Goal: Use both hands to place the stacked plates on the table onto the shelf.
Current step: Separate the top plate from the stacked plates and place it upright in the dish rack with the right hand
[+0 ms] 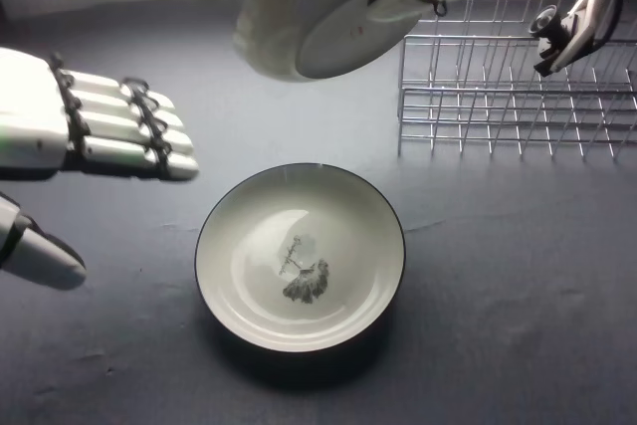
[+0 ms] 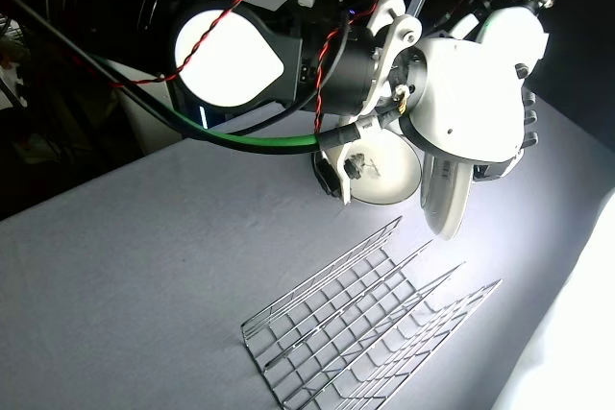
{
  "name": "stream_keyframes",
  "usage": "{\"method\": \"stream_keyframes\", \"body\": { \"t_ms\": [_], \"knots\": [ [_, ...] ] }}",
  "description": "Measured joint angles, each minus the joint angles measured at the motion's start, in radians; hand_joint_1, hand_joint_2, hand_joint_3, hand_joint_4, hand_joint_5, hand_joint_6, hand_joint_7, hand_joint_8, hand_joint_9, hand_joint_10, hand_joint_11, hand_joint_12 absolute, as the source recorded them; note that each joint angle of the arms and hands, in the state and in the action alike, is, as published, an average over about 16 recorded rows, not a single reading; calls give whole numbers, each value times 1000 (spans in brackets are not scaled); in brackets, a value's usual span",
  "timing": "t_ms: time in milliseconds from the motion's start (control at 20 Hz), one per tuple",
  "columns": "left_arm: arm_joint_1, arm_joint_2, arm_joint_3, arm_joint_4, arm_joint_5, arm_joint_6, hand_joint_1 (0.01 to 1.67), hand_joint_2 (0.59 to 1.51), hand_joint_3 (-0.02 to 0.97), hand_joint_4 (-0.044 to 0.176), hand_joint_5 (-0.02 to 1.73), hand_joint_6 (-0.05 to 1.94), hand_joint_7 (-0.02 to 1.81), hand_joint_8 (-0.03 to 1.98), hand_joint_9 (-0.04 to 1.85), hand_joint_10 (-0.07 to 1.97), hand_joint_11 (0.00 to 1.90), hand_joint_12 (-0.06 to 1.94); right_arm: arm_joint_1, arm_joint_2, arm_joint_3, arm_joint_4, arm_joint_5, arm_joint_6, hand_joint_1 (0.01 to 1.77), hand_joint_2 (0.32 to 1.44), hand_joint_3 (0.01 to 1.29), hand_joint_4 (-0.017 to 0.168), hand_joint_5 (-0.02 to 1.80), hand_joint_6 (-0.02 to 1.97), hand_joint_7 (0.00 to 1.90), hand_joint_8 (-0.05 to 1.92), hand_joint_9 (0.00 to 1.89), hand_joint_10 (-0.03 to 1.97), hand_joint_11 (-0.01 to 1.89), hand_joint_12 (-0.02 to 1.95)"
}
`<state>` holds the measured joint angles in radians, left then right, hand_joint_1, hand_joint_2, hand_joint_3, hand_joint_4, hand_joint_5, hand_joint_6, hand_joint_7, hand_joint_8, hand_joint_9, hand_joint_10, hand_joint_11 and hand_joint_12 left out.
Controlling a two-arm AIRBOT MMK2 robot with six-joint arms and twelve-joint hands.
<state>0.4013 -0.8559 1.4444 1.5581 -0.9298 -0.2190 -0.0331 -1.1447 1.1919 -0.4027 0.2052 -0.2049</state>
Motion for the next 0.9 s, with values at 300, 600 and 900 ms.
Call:
{"method": "stream_keyframes", "body": {
  "t_ms": [300, 600, 900],
  "knots": [
    [34, -20, -18, 0, 15, 6, 14, 1180, 16, 5, 24, 7, 21, 16, 19, 7, 21, 6, 44, -13, 10, 147, -90, -1, 1378, 966, 9, 1, 938, 966, 1059, 849, 1025, 1044, 966, 1297],
    [48, -30, -35, -3, 37, 13, 14, 1181, 16, 6, 22, 8, 23, 16, 19, 6, 21, 6, 79, -4, 18, 236, -147, -2, 1379, 967, 10, 0, 935, 965, 1051, 864, 1027, 1044, 972, 1287],
    [59, -35, -46, -5, 53, 19, 14, 1182, 16, 6, 24, 8, 23, 16, 18, 7, 22, 5, 95, 31, 23, 248, -173, -3, 1379, 974, 10, -3, 928, 968, 1045, 872, 1013, 1055, 965, 1299]
  ]
}}
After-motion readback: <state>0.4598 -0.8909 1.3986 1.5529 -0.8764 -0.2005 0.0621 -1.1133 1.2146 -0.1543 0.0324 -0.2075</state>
